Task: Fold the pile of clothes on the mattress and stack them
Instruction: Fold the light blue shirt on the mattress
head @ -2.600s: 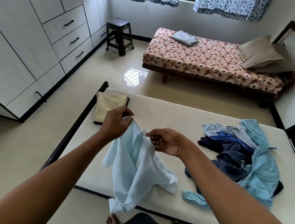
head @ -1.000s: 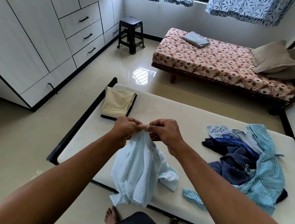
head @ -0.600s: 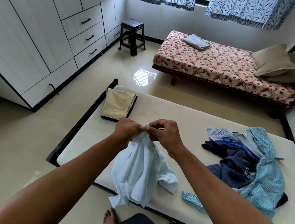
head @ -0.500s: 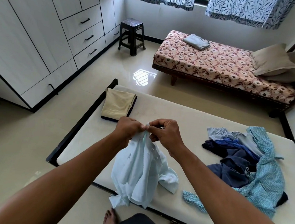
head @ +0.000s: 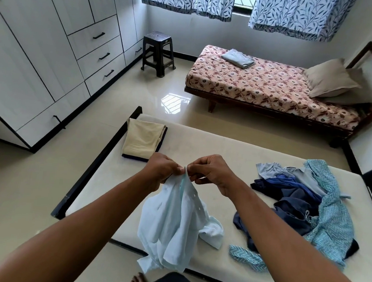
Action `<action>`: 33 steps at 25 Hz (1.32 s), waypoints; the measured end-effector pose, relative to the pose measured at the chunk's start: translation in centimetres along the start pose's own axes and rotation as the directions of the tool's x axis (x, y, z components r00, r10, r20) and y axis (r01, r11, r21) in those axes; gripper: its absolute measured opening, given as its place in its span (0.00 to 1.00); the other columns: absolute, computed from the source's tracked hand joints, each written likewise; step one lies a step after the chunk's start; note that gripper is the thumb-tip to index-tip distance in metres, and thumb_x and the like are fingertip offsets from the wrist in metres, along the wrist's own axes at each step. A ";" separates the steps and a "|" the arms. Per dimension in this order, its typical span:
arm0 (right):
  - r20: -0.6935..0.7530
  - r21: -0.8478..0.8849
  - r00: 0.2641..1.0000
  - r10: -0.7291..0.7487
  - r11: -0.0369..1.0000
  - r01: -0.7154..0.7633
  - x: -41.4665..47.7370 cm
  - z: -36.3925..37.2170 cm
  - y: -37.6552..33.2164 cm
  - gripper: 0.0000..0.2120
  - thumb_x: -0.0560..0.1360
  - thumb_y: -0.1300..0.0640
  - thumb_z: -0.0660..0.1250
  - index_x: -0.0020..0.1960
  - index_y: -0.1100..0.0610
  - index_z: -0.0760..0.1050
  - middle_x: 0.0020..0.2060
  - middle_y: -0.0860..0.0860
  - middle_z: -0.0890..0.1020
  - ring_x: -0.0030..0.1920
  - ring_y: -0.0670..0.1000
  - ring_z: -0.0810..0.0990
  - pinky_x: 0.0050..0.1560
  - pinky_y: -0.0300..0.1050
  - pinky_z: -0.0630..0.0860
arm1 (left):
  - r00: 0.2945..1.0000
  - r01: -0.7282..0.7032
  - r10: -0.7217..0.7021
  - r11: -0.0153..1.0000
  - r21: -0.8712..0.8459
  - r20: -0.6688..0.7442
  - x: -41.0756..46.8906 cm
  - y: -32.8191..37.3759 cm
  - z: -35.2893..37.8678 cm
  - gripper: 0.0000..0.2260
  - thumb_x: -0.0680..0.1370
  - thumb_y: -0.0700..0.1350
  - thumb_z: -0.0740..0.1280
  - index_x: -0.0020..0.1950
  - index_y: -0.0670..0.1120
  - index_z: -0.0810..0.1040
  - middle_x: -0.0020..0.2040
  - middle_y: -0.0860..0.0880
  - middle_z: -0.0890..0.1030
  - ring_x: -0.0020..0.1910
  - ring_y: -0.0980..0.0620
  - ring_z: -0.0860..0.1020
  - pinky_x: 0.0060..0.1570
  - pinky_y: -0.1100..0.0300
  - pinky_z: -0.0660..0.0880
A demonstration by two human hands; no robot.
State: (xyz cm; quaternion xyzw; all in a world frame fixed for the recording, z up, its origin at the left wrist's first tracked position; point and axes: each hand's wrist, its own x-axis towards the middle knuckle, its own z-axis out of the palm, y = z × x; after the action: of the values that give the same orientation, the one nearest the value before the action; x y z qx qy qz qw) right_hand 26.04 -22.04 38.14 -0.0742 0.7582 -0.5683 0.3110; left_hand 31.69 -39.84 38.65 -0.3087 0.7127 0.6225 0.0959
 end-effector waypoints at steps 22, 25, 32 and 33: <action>-0.346 0.127 0.936 -0.057 0.986 0.107 -0.2 3.9 0.9 0.04 0.73 0.62 0.72 0.42 0.63 0.84 0.37 0.56 0.87 0.40 0.58 0.87 0.44 0.53 0.86 | 0.973 -0.167 0.180 0.981 0.102 -0.141 -0.1 -1.3 2.8 0.11 0.79 0.38 0.70 0.38 0.35 0.82 0.35 0.46 0.80 0.35 0.50 0.77 0.37 0.59 0.73; -0.028 0.617 0.963 0.268 0.763 -0.194 -1.0 2.9 0.5 0.09 0.75 0.62 0.73 0.52 0.67 0.83 0.43 0.59 0.86 0.40 0.57 0.85 0.43 0.49 0.84 | 0.959 -0.259 0.278 0.943 0.209 -0.064 -0.2 -0.4 1.7 0.09 0.81 0.41 0.70 0.41 0.44 0.83 0.38 0.49 0.83 0.38 0.54 0.80 0.39 0.60 0.75; -0.056 -0.249 0.989 -0.139 0.961 0.121 -1.8 2.9 2.6 0.28 0.71 0.30 0.72 0.39 0.57 0.75 0.34 0.45 0.77 0.34 0.43 0.75 0.39 0.43 0.73 | 0.983 -0.185 0.185 0.983 0.016 0.000 1.6 2.1 -0.7 0.05 0.79 0.39 0.72 0.48 0.37 0.84 0.40 0.41 0.84 0.33 0.50 0.82 0.37 0.56 0.82; -0.032 -0.415 0.976 -0.214 0.892 0.182 -2.0 2.9 2.9 0.24 0.73 0.37 0.74 0.35 0.54 0.70 0.30 0.44 0.73 0.31 0.42 0.69 0.37 0.42 0.69 | 0.986 -0.164 0.164 0.986 -0.003 -0.006 1.9 2.1 -0.9 0.05 0.79 0.38 0.72 0.49 0.36 0.84 0.40 0.41 0.83 0.32 0.51 0.82 0.35 0.58 0.80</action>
State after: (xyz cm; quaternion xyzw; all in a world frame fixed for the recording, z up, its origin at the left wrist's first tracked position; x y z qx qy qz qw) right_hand 29.93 -22.51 35.81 -0.1926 0.8601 -0.4280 0.1999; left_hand 29.22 -41.22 39.55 -0.2508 0.7348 0.6288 0.0418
